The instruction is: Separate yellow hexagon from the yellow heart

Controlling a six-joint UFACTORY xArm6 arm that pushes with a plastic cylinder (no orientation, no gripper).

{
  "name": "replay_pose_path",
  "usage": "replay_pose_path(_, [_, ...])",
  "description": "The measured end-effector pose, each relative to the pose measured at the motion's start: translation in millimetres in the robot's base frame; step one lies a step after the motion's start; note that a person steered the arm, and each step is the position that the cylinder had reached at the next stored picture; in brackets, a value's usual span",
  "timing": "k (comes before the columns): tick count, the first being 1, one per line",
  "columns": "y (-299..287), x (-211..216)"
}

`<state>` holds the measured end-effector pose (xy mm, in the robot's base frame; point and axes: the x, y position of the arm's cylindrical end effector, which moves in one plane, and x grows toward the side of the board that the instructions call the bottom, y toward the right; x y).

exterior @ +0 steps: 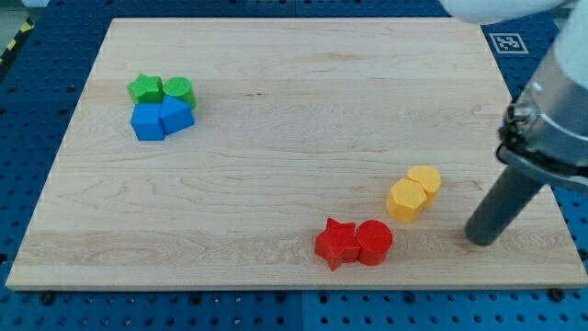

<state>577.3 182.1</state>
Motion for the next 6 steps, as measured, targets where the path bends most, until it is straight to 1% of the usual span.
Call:
replay_pose_path(1, [-40.2, -18.5])
replay_pose_path(2, [-68.5, -53.0])
replay_pose_path(3, [-73.6, -49.2])
replay_pose_path(4, [-80.1, -31.5])
replay_pose_path(5, [-125.3, -43.6])
replay_pose_path(6, [-148.1, -69.3])
